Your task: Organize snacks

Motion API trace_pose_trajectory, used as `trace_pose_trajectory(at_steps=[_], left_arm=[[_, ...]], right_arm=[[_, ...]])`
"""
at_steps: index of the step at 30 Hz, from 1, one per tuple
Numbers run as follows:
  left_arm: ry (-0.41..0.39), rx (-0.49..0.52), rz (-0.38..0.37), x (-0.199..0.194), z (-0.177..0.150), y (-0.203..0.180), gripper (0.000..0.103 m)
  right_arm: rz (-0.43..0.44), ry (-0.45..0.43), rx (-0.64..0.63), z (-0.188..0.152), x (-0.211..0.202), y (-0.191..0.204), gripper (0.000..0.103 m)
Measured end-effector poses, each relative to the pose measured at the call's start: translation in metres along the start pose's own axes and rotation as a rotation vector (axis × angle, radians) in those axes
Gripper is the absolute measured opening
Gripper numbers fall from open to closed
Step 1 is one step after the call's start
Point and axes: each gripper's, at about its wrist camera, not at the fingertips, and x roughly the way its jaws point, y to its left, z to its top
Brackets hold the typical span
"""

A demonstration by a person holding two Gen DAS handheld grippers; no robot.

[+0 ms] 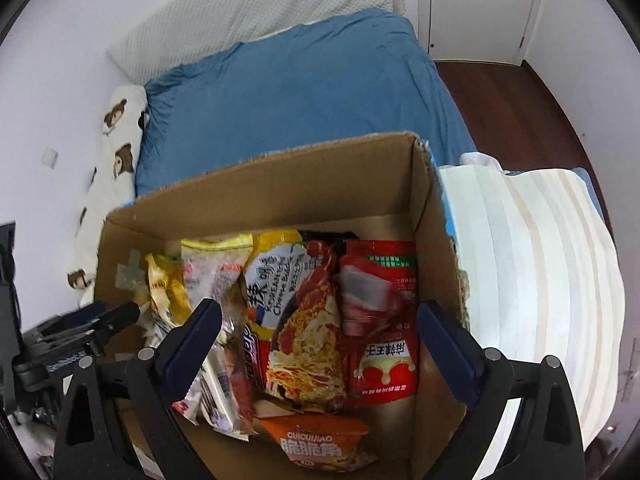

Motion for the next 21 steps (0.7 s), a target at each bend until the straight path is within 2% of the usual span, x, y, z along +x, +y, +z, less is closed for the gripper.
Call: trace_pose_trajectory(at_steps=[4, 10, 21], left_arm=[[-0.012, -0.005, 0.003, -0.001, -0.007, 0.0, 0.09], [-0.007, -0.014, 0.011, -0.003, -0.018, -0.003, 0.09], [-0.067, 0.009, 0.002, -0.036, -0.045, -0.012, 0.09]], right_arm=[[-0.022, 0.052, -0.045, -0.011, 0.006, 0.012, 0.1], [-0.036, 0.086, -0.054, -0.028, 0.013, 0.014, 0.1], [-0.018, 0.04, -0.061, -0.056, -0.018, 0.011, 0.1]])
